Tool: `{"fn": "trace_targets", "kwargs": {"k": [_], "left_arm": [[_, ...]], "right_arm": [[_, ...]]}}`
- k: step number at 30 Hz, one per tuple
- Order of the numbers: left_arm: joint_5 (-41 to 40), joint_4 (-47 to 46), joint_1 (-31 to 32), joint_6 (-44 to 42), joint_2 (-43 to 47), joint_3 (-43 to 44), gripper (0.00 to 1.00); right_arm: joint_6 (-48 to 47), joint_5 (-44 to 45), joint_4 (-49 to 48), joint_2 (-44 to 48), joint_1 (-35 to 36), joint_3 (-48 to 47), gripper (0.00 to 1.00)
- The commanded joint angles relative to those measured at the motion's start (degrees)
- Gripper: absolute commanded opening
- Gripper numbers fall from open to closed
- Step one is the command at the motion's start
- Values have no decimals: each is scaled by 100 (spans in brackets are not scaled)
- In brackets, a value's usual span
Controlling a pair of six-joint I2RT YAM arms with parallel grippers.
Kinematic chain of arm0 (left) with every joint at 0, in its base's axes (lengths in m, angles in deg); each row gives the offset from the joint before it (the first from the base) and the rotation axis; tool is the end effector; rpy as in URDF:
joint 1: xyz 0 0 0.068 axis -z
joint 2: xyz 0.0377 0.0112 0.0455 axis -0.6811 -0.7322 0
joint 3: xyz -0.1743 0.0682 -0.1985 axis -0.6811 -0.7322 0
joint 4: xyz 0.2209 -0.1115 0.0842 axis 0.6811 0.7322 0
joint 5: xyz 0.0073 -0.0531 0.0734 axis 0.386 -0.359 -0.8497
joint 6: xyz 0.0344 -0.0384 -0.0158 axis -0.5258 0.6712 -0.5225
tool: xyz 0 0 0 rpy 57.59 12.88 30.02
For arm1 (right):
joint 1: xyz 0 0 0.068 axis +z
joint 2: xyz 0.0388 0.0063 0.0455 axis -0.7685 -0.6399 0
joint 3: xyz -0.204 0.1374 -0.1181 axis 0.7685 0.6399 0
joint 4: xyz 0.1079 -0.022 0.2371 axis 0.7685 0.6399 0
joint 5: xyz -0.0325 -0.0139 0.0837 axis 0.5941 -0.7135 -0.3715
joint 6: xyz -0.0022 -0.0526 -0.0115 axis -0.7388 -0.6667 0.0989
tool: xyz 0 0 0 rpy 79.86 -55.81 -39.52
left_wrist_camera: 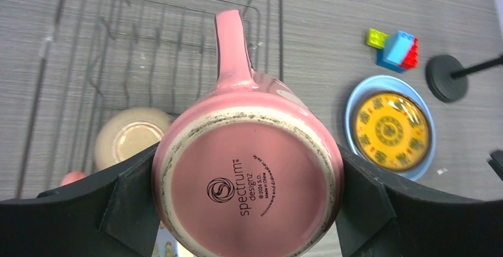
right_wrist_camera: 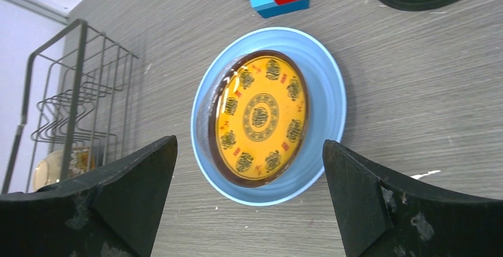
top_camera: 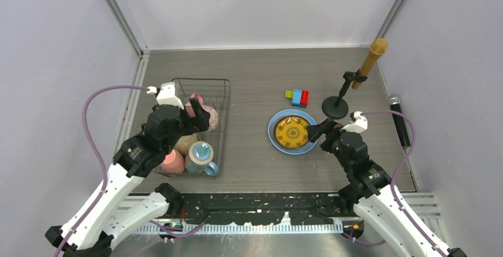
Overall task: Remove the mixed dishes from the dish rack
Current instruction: Pick up the cup from the dish rack, then place the cup at the center of the board.
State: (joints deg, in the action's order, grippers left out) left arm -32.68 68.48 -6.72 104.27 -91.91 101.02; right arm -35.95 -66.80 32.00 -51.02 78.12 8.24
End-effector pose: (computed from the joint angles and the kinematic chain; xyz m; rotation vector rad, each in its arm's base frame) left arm 0.1242 -0.0722 0.3657 -0.2332 2.0058 -0.3361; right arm 0.1168 0.0500 0.2278 0.4414 1.9401 0.5082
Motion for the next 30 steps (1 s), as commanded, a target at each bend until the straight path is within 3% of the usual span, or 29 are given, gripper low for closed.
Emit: {"fn": "trace_targets", "kwargs": {"k": [1, 8, 12, 16, 19, 25, 30], "left_arm": [[1086, -1416, -3, -69, 314, -222, 0], [2769, -2090, -8, -224, 228, -464, 0], [3517, -2381, -8, -87, 91, -514, 0], [4132, -2734, -6, 566, -146, -529, 0], [4596, -3075, -4, 1420, -482, -525, 0], [4337, -2763, 0, 2512, -1014, -304, 0], [3949, -2888, -10, 3353, -803, -409, 0]], "right_arm": [[49, -393, -487, 110, -22, -58, 100], [94, -943, -687, 120, -21, -174, 100], [-105, -1875, -1281, 84, -21, -36, 100], [-350, -3448, -2381, -124, -22, 159, 100], [-742, -4011, -3303, -441, -19, 323, 100], [-1343, -3838, -4674, -784, 181, 712, 100], [-1623, -3893, -5358, -1063, 390, 887, 100]]}}
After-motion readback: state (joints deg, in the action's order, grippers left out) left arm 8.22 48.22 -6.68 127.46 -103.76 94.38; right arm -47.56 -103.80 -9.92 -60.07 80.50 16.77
